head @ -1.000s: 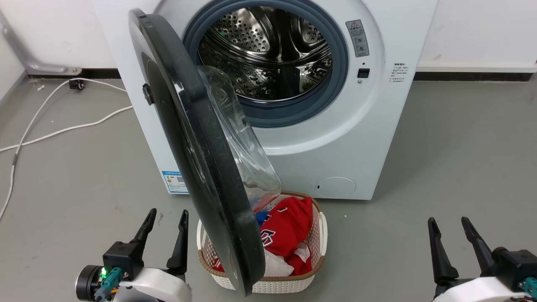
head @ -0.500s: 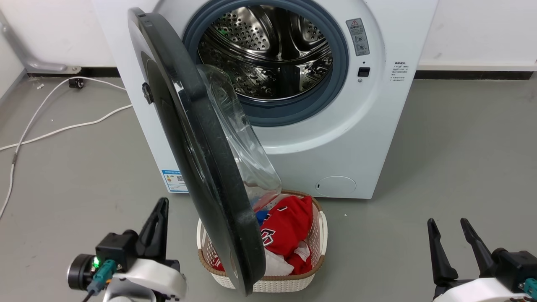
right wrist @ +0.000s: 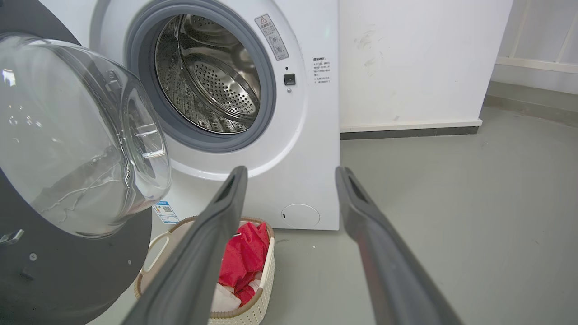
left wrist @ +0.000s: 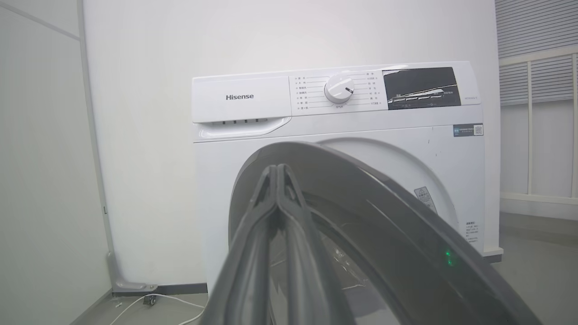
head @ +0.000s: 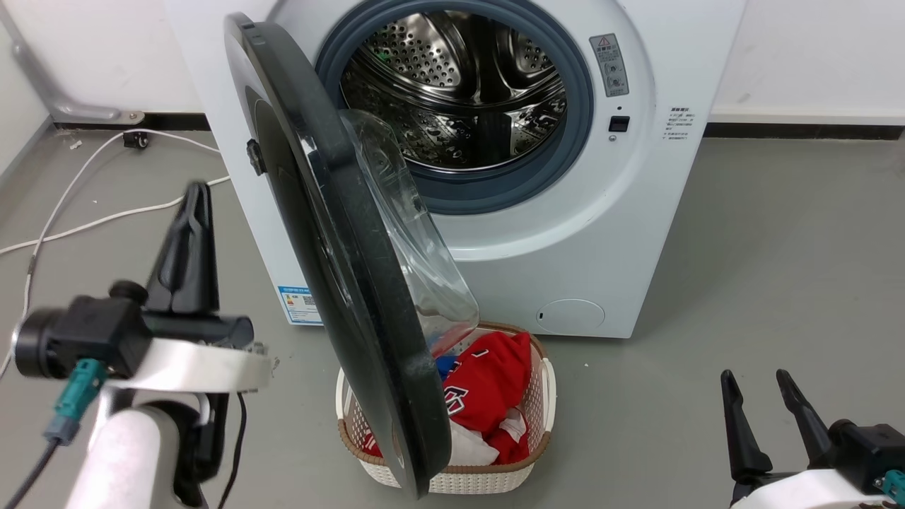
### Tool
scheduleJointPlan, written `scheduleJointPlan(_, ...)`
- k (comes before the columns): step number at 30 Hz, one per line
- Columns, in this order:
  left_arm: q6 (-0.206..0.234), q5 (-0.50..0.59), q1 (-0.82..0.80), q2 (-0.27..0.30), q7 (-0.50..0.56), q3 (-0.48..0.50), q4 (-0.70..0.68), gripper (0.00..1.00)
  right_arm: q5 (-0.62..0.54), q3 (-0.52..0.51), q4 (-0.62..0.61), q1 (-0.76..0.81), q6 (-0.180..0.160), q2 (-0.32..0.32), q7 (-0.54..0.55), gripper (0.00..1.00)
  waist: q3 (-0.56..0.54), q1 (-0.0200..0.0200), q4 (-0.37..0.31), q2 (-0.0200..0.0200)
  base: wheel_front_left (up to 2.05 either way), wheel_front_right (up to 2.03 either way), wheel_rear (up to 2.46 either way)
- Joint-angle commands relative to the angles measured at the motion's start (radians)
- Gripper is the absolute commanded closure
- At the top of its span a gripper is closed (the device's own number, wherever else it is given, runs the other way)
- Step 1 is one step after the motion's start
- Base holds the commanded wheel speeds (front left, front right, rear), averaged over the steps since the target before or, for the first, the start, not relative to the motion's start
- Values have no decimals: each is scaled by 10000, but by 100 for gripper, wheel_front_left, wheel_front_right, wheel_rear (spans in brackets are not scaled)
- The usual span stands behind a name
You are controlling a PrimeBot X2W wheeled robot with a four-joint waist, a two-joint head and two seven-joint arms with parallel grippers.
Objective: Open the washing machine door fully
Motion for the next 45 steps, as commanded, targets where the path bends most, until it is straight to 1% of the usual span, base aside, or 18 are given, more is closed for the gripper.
scheduleJointPlan(1, 81, 106, -320, 95, 106, 38, -454, 100, 82, -25, 8, 69, -3, 25, -48, 0, 6, -1, 27, -1, 0, 0, 0)
scheduleJointPlan(5, 189, 265, -803, 112, 380, -80, -1564, 100, 39, -64, 49, 58, -3, 25, -26, 0, 15, -1, 87, -1, 0, 0, 0)
scheduleJointPlan(9, 109, 323, -1043, -75, 750, -549, -2493, 100, -39, -111, 73, 23, -3, 25, -36, 0, 10, -1, 144, -1, 0, 0, 0)
scheduleJointPlan(10, 109, 323, -1043, -75, 750, -549, -2493, 100, -39, -111, 73, 23, -3, 25, -36, 0, 10, -1, 144, -1, 0, 0, 0)
scheduleJointPlan(13, -18, 250, -987, -312, 1140, -1174, -2942, 100, -65, -138, 101, -20, -3, 25, -53, 0, 5, -1, 188, -1, 0, 0, 0)
scheduleJointPlan(16, -257, 238, -875, -590, 1429, -1995, -3345, 100, -72, -156, 120, -50, -3, 25, -56, 0, -15, -1, 226, -1, 0, 0, 0)
scheduleJointPlan(21, -592, -17, -518, -959, 1934, -3195, -3570, 100, -100, -148, 163, -71, -3, 24, -59, 0, -11, -1, 266, -1, 0, 0, 0)
scheduleJointPlan(25, -774, -313, 40, -1169, 2324, -4037, -3371, 100, -108, -97, 202, -113, -3, 24, -86, 0, 12, -1, 267, -1, 0, 0, 0)
scheduleJointPlan(30, -975, -705, 923, -1324, 2964, -5186, -2782, 100, -163, -82, 222, -173, -3, 24, -87, 0, 47, -1, 239, -1, 0, 0, 0)
scheduleJointPlan(33, -1020, -867, 1408, -1380, 3326, -5816, -2439, 100, -173, -85, 234, -196, -3, 22, -57, 0, 60, -1, 212, -1, 0, 0, 0)
scheduleJointPlan(34, -930, -911, 1780, -1341, 3553, -6124, -2047, 100, -177, -100, 251, -181, -3, 24, -49, 0, 73, -1, 194, -1, 0, 0, 0)
scheduleJointPlan(38, -685, -776, 2074, -1186, 3645, -6145, -1399, 100, -140, -76, 295, -148, -3, 24, -52, 0, 101, -1, 159, -1, 0, 0, 0)
scheduleJointPlan(45, -58, -617, 1891, -1142, 3245, -5481, -288, 100, -83, -113, 361, -227, -3, 22, -79, 0, 148, -1, 141, -1, 0, 0, 0)
